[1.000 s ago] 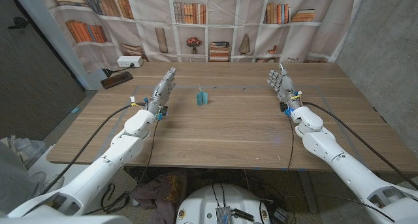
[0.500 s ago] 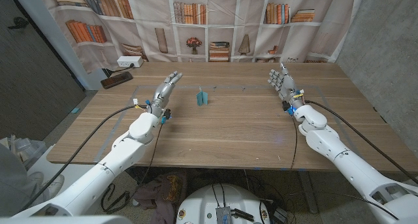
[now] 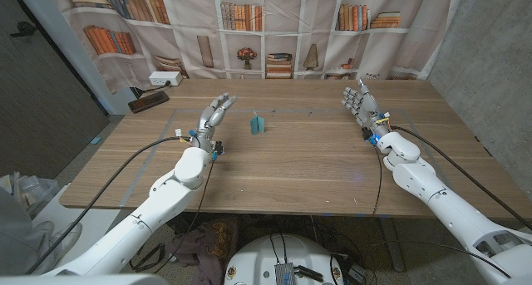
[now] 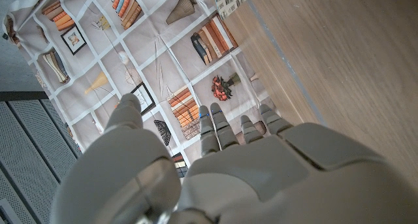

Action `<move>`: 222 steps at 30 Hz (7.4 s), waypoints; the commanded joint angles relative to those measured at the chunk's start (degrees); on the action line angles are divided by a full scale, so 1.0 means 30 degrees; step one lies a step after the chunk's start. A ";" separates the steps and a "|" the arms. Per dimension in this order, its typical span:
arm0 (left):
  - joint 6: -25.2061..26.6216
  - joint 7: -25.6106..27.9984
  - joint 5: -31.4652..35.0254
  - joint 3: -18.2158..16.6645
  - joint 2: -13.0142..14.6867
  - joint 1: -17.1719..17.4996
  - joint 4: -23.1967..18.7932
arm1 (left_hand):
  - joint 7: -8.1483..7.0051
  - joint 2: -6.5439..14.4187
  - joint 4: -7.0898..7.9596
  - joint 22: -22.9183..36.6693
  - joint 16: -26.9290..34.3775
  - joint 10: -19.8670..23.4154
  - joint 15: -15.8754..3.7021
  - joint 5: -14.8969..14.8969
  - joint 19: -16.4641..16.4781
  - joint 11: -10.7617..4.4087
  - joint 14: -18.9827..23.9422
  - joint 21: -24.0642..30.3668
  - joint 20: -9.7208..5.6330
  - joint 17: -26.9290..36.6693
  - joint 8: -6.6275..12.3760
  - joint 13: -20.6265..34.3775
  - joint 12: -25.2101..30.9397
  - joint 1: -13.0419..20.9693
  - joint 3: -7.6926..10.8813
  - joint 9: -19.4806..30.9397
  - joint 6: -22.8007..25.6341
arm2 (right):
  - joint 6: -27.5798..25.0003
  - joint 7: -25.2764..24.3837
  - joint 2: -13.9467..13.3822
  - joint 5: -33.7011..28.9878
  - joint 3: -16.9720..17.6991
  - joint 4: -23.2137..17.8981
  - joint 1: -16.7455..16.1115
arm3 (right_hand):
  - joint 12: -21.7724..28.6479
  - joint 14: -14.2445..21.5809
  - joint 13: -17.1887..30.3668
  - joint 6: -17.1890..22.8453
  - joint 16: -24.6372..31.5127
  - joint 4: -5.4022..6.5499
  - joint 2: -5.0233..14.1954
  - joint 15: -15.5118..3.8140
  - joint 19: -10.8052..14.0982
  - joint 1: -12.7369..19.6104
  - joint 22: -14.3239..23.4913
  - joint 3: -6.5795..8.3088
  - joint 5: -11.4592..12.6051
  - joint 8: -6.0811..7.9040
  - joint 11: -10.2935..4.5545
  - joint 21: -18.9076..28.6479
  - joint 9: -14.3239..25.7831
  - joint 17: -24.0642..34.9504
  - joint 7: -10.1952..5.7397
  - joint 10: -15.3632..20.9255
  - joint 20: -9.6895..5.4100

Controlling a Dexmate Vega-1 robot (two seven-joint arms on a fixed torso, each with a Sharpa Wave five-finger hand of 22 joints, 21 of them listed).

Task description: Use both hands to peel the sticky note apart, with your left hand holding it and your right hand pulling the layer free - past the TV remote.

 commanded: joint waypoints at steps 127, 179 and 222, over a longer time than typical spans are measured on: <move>1.1741 0.3556 0.7879 0.4865 -0.1440 -0.2621 -0.0609 | 0.0434 0.0562 -0.0250 0.0687 0.0728 0.5015 -0.2967 0.0283 0.5558 -0.1343 0.8359 0.1570 -0.1880 0.2955 0.3119 0.2106 0.1643 0.4064 -0.0426 0.1547 0.3807 | 0.2519 0.1873 -0.0833 -0.1484 -0.0609 -0.0385 -0.0262 | -0.0020 0.0311 0.0005 0.0246 -0.0085 -0.0568 0.0038 0.0189 0.0341 0.0570 0.0096 -0.0129 -0.0087 -0.0019 0.0124 -0.0774 0.0061 0.0043 0.0123 0.0328 -0.0102; 1.1967 0.5565 0.8247 0.4927 -0.2235 -0.2466 0.0016 | 0.0223 0.0659 -0.0261 0.0716 0.0885 0.6784 -0.3338 -0.0057 0.6341 -0.1394 0.9677 0.2024 -0.1773 0.3311 0.3719 0.2188 0.2043 0.5070 -0.0181 0.0723 0.5682 | 0.2791 0.2592 -0.1189 -0.1111 -0.0448 -0.0440 -0.0663 | -0.0034 0.0290 0.0001 0.0337 -0.0064 -0.0640 0.0126 0.0137 0.0338 0.0555 0.0101 -0.0200 -0.0103 -0.0025 0.0077 -0.0873 0.0062 0.0044 0.0035 0.0341 0.0007; 1.1861 0.5010 0.8776 0.5700 -0.2363 -0.3404 0.1054 | 0.0187 0.0823 -0.0105 0.0715 0.0753 0.6927 -0.3363 -0.0149 0.6267 -0.1389 0.9796 0.2057 -0.1732 0.3415 0.3734 0.2178 0.1946 0.5185 -0.0113 0.0522 0.5823 | 0.2694 0.2570 -0.1140 -0.1192 -0.0507 -0.0205 -0.0509 | -0.0042 0.0342 0.0001 0.0228 -0.0045 -0.0697 0.0219 0.0115 0.0391 0.0538 0.0104 -0.0253 -0.0116 -0.0083 0.0015 -0.0904 0.0063 0.0043 0.0044 0.0357 0.0001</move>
